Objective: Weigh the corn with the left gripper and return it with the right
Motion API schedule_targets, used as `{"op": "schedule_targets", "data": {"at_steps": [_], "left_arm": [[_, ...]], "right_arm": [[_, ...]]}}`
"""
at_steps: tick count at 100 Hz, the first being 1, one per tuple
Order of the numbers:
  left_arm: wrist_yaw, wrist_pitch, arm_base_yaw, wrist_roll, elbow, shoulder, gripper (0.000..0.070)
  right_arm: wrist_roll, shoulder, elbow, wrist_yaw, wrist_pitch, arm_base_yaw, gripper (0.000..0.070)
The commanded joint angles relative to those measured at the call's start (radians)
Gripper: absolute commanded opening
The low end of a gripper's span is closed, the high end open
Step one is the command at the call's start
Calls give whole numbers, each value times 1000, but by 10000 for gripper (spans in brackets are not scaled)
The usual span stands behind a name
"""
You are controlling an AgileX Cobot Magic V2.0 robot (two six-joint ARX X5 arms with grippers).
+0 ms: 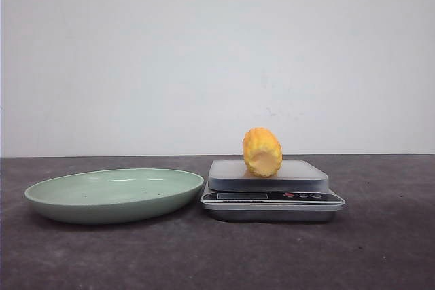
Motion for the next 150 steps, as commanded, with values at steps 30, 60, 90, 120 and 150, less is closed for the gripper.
{"op": "schedule_targets", "data": {"at_steps": [30,60,90,120,150], "left_arm": [[-15,-32,-9,-28,16,-98,189],[-45,-33,-9,9,-2,-103,189],[-43,-33,-9,9,-60,-103,189],[-45,-32,-9,52,-98,-103,189],[-48,-32,-9,76,-125,-103,189]], "right_arm": [[212,132,11,-143,521,48,583],[248,429,24,66,602,283,561],[256,785,25,362,516,448,561],[291,1007,24,379,464,472,548],[309,1110,24,380,439,473,466]]}}
